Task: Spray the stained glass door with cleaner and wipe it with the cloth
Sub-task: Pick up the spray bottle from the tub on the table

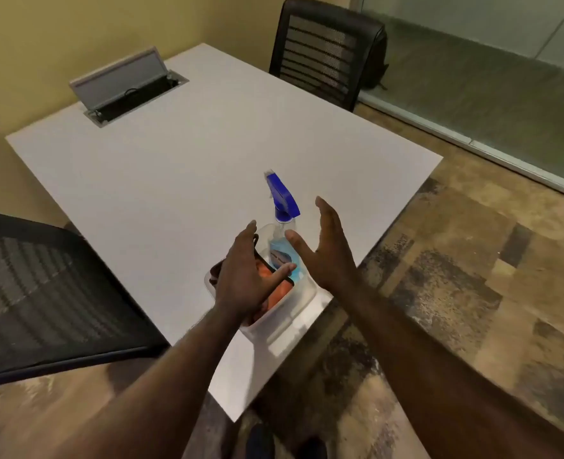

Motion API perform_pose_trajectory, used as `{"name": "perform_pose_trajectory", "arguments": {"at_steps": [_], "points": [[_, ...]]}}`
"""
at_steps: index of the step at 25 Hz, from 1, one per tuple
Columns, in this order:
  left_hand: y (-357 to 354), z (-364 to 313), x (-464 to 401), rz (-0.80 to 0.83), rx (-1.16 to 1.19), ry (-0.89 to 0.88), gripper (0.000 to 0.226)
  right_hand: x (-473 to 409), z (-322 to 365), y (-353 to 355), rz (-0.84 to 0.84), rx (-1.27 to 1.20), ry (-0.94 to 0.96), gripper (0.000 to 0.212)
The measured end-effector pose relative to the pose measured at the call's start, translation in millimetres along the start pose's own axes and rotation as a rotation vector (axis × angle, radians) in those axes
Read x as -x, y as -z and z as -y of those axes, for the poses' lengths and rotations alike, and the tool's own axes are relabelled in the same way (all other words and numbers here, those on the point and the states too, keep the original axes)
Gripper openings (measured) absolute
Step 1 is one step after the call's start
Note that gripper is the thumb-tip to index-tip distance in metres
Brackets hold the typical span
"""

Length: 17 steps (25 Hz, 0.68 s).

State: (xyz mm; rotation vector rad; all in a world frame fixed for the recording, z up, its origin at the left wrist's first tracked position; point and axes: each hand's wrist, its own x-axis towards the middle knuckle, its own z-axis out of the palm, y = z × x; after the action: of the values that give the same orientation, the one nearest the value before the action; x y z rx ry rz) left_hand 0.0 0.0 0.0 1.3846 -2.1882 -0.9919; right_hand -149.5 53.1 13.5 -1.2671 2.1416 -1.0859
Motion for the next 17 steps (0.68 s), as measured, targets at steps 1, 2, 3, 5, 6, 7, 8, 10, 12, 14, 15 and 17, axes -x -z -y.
{"name": "perform_pose_trajectory", "arguments": {"at_steps": [1, 2, 3, 5, 6, 7, 8, 10, 12, 14, 15, 17], "points": [[-5, 3, -9, 0.009, -0.007, 0.003, 0.106, -7, 1, -5, 0.013, -0.038, -0.013, 0.087], [-9, 6, -17, 0.027, -0.021, 0.001, 0.103, -15, 0, -9, 0.037, -0.070, -0.027, 0.089], [-14, 10, -24, 0.054, -0.031, 0.001, 0.100, -19, 1, -13, 0.059, -0.097, -0.045, 0.090], [-22, 15, -39, 0.102, -0.004, -0.019, 0.095, -29, 4, -21, 0.077, -0.166, -0.069, 0.087], [-27, 16, -46, 0.112, 0.018, -0.030, 0.093, -33, 6, -24, 0.069, -0.198, -0.068, 0.086], [-31, 19, -54, 0.118, 0.034, -0.055, 0.091, -38, 8, -26, 0.061, -0.238, -0.066, 0.083], [-35, 22, -61, 0.138, 0.044, -0.081, 0.089, -41, 11, -27, 0.048, -0.282, -0.069, 0.079], [-48, 33, -73, 0.168, 0.023, -0.077, 0.083, -43, 14, -34, 0.019, -0.354, -0.087, 0.066], [-57, 40, -80, 0.183, 0.037, -0.062, 0.077, -43, 16, -40, 0.012, -0.378, -0.122, 0.056], [-55, 37, -78, 0.182, 0.059, -0.067, 0.080, -43, 17, -41, 0.022, -0.372, -0.135, 0.050], [-52, 32, -76, 0.177, 0.067, -0.073, 0.082, -43, 18, -40, 0.022, -0.368, -0.130, 0.048], [-44, 24, -70, 0.184, 0.091, -0.066, 0.084, -41, 22, -35, 0.012, -0.365, -0.106, 0.047]]}}
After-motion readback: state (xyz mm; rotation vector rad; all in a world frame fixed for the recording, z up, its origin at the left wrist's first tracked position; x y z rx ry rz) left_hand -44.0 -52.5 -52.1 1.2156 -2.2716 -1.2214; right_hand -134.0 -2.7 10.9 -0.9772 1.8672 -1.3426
